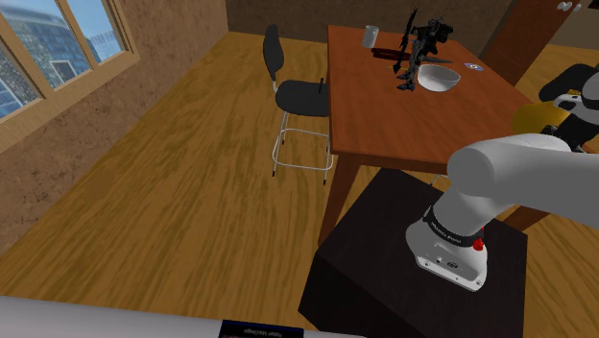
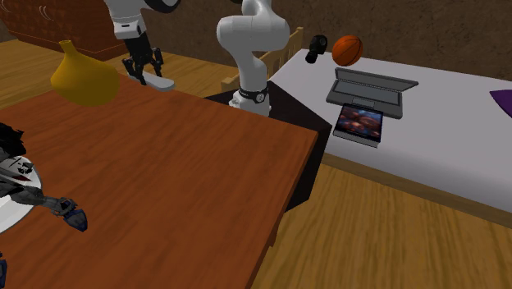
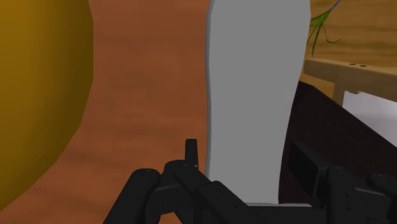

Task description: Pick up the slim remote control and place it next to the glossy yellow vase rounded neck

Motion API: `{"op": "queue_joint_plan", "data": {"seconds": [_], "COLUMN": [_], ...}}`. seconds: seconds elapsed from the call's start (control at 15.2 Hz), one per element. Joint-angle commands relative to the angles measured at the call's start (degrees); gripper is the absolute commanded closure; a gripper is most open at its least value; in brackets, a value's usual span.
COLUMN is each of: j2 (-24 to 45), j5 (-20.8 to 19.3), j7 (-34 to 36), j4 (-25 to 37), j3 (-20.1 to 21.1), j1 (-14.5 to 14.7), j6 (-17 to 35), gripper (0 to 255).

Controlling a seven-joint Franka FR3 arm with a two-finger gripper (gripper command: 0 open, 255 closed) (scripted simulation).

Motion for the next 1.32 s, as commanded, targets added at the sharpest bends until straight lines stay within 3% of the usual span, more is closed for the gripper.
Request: {"op": "queue_joint_plan", "data": {"seconds": [0.0,0.07,0.13,0.46,0.73,1.25], "j2": [0.0,0.0,0.0,0.0,0.1,0.1], "j5": [0.0,0.0,0.0,0.0,5.6,5.6], "j7": [0.0,0.0,0.0,0.0,-1.2,-1.2], "j4": [0.0,0.0,0.0,0.0,3.5,3.5], "j3": [0.0,0.0,0.0,0.0,6.7,6.7], "j1": [0.0,0.0,0.0,0.0,-0.2,-0.2], "j6": [0.0,0.0,0.0,0.0,-5.1,-5.1], "gripper": [255,255,0,0,0,0]}}
